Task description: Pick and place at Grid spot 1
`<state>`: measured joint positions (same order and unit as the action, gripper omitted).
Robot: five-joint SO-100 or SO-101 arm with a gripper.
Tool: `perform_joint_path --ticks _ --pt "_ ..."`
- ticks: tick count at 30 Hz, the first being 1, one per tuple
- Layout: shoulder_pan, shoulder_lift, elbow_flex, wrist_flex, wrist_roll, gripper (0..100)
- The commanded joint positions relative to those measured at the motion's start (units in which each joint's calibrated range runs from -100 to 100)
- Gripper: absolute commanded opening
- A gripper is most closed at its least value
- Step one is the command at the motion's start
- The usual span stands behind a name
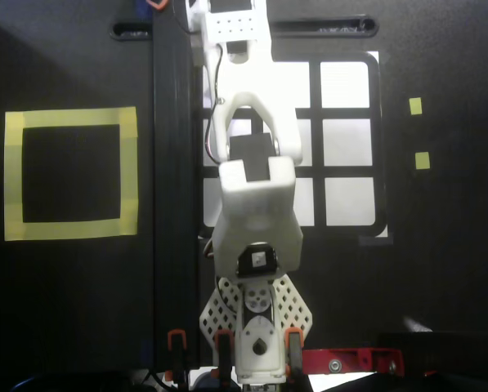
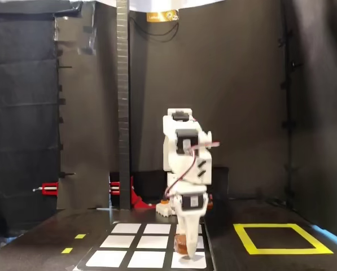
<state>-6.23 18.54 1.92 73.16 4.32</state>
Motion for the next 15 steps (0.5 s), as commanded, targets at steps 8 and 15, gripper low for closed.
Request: perform_joint_path --ticks 8,15 --pt "0.33 3.26 0.01 -4.05 0.88 10" --pt "-0.09 3.09 0.19 -2.47 2.25 32"
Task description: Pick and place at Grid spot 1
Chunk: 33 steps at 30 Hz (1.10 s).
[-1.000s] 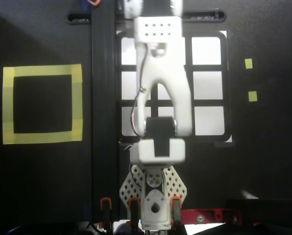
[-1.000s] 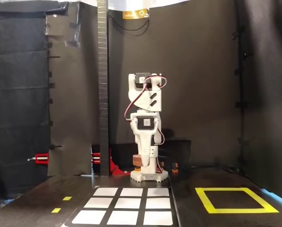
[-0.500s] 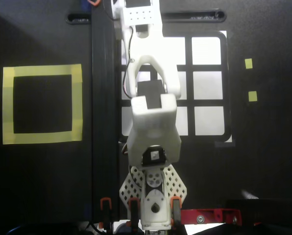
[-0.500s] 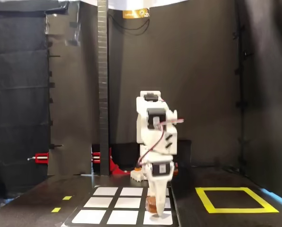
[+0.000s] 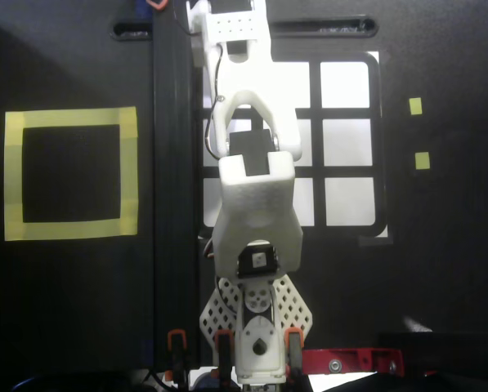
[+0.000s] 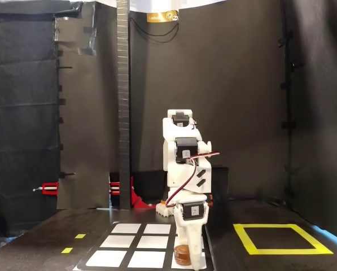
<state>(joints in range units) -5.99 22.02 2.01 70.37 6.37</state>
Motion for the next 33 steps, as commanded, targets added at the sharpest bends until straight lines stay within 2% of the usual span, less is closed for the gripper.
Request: perform_joint_path --ticks 1,6,16,21,27,28,31,33 --pt "-0.34 -0.39 0.10 0.40 0.20 32" --pt "0.17 -3.31 0.01 1.65 0.44 32" --pt "2.93 -26.23 -0.45 15.76 1.51 32" --pt "5.86 -26.57 -7.42 24.56 1.51 32" --pt "7.37 -26.57 -8.06 24.81 1.27 31" --pt "7.79 -26.48 -8.06 24.40 1.12 27" --pt "8.54 -26.40 -7.97 23.98 0.34 7" --pt "8.54 -26.40 -7.97 23.65 0.29 4"
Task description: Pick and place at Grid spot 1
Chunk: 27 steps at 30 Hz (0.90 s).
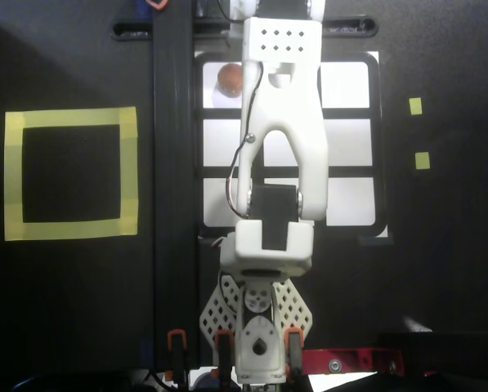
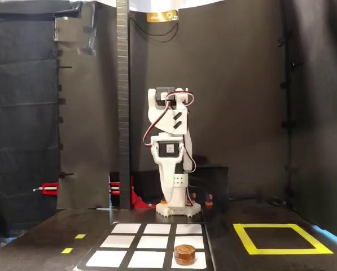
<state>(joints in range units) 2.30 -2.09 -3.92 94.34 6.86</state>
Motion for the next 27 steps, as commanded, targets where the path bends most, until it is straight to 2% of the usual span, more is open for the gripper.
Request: perform_joint_path --ticks 1,7,15,23,27 --pt "0.34 -2.29 -2.03 -0.40 -0.24 0" --pt "0.51 -2.46 -1.94 -2.89 -0.63 0" --pt "1.93 -13.62 0.26 -17.75 -4.35 0" --pt "1.60 -42.37 42.97 -50.46 -5.81 0" --pt "0.76 -57.91 60.57 -57.18 -5.76 0"
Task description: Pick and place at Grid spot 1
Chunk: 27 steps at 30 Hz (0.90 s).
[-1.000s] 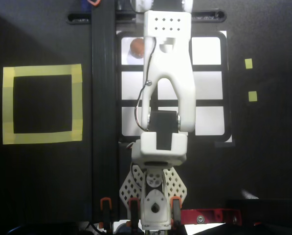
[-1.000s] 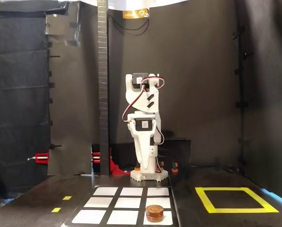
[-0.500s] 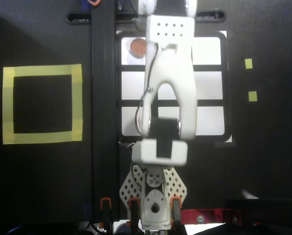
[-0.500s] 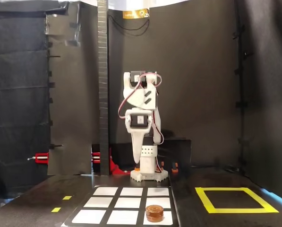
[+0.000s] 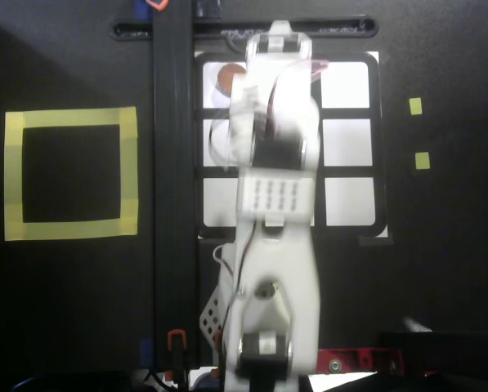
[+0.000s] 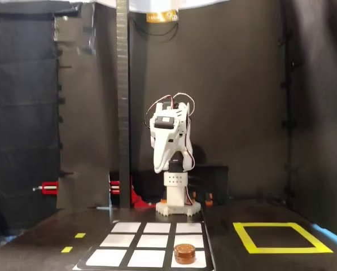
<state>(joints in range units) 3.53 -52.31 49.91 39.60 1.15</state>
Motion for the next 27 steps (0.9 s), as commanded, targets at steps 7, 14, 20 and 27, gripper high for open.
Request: perform_joint_path --ticks 7,14,20,27 --pt "-1.39 -32.59 30.29 -5.19 0.20 0" --pt "-2.56 -44.86 45.14 -5.27 0.44 0" --pt "-3.07 -47.26 49.91 -3.52 1.12 0" --pt "-3.40 -47.35 50.00 5.52 2.10 0"
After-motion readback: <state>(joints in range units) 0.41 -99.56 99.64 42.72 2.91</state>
